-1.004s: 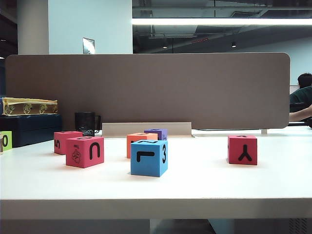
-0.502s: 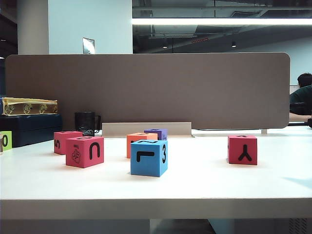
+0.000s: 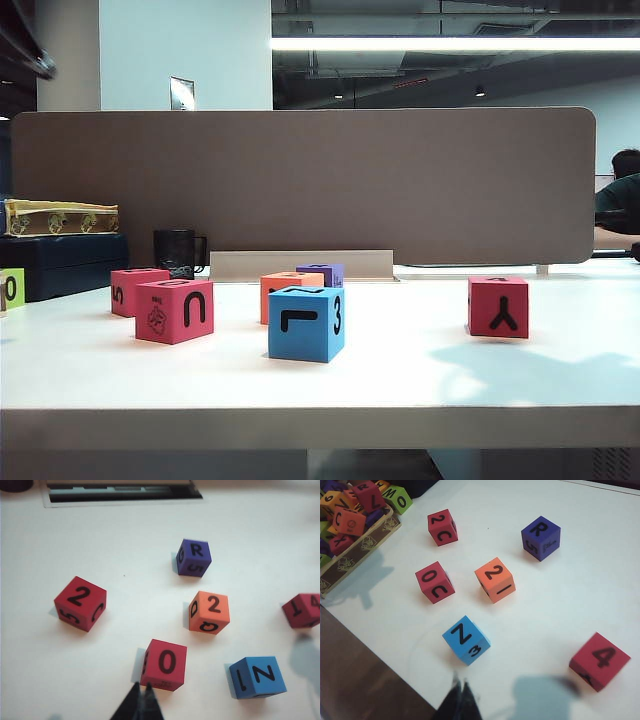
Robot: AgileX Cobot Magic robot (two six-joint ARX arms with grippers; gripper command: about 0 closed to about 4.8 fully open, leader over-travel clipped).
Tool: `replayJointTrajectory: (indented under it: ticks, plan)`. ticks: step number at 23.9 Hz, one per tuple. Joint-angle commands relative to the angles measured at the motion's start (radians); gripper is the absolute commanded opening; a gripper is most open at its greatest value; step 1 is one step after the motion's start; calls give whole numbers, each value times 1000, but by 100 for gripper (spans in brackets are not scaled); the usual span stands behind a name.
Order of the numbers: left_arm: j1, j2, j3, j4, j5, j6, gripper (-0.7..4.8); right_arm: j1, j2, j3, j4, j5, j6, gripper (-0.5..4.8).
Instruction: Select the appropriate blocks from the scattered letter blocks on the table and arrange them in a row to spell out "2024".
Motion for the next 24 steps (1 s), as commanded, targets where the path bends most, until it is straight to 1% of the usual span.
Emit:
replayJointTrajectory:
  ticks: [1,6,8,11,14,17,18,24]
  plan:
    - [-58,37,30,-10,-66,52,-6,28,49,48,-6,3,-6,-5]
    - [-93,106,111,-42,-77,71,-6,34,83,100,-33,0,-25,-5]
    - [-94,172,190,-70,-76,89,-6,34,94,130,-41,0,-25,-5]
    - [-94,225,245,-87,-77,92,-6,34,108,155,-46,2,-31,-5]
    - [-94,277,291,-103,-77,116,-6,35,125,177,-60,9,-46,-5]
    - [-94,336,326,-106,-81,135,-6,35,146,189,-77,15,-55,-5]
    - [-94,359,333,-106,-97,135,-6,35,154,189,-80,15,-59,-4]
    - [-93,433,333,-82,-140,150,-6,37,192,190,-87,11,-72,-5]
